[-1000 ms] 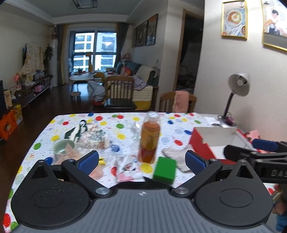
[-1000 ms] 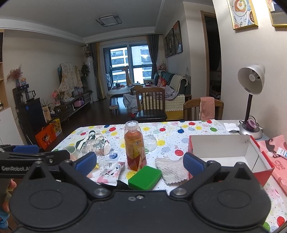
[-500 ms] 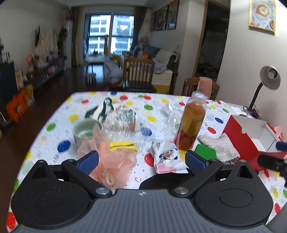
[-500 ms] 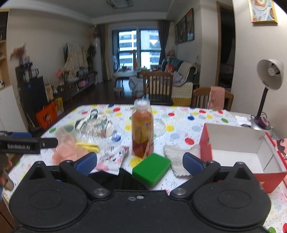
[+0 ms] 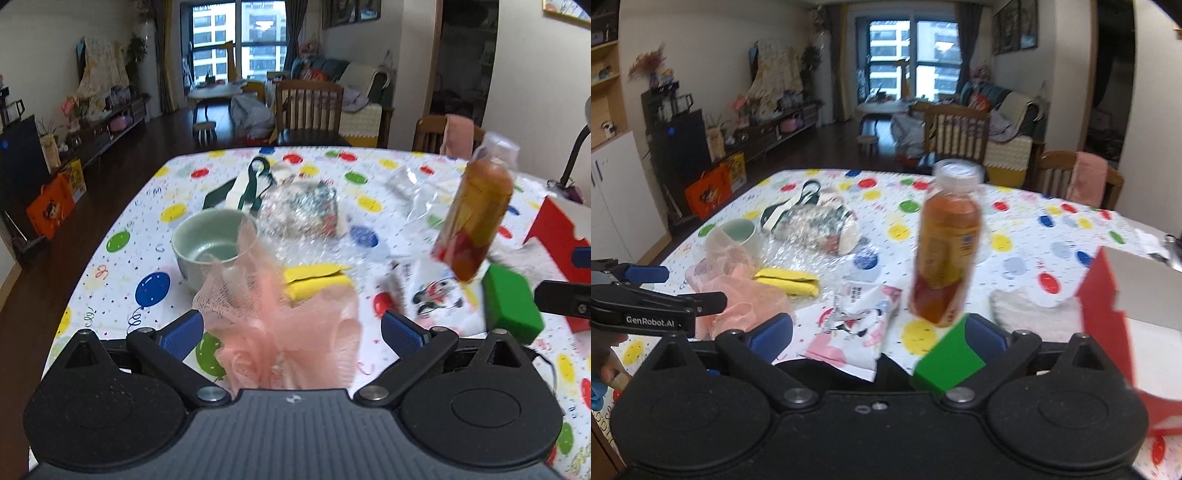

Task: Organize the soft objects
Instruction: 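Grasp the pink mesh puff with the left gripper while the right gripper grasps the panda snack bag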

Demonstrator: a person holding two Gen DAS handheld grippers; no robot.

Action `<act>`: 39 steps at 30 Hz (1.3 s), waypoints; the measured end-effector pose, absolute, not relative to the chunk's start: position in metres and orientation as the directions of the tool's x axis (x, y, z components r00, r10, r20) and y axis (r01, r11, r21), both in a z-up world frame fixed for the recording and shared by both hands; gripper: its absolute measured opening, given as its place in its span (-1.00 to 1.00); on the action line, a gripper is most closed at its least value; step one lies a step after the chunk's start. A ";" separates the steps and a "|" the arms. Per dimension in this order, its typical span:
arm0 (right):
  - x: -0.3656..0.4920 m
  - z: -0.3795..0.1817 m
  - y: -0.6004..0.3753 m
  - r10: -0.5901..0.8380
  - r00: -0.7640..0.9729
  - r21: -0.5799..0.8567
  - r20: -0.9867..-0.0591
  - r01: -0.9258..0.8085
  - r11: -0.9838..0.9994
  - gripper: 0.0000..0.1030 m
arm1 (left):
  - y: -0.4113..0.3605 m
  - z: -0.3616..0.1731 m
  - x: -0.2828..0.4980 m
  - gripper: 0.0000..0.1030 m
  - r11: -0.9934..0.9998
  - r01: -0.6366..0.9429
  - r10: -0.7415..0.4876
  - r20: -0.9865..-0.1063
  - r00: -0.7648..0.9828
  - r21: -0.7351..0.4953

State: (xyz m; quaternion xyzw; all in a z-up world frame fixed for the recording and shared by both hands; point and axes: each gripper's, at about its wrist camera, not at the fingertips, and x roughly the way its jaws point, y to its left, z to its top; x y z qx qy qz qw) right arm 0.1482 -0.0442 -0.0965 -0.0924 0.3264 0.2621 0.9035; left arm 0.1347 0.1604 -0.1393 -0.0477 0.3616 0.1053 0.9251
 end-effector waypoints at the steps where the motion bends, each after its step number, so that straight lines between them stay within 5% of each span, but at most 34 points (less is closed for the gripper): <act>1: 0.153 -0.100 -0.038 0.413 0.638 0.005 -0.650 -0.540 0.842 0.92 | 0.164 -0.143 0.138 1.00 0.973 -0.232 0.160 -0.686 0.709 -0.012; 19: 0.217 -0.174 0.031 0.344 0.477 -0.006 -0.809 -0.591 0.806 0.91 | 0.190 -0.190 0.173 1.00 0.974 -0.225 0.115 -0.780 0.615 -0.034; 23: 0.223 -0.183 0.038 0.322 0.463 -0.013 -0.826 -0.587 0.809 0.73 | 0.190 -0.195 0.175 0.97 0.974 -0.225 0.114 -0.785 0.609 -0.033; 39: 0.226 -0.186 0.039 0.297 0.472 -0.005 -0.830 -0.539 0.842 0.27 | 0.188 -0.194 0.170 -0.15 0.979 -0.202 0.107 -0.779 0.617 -0.026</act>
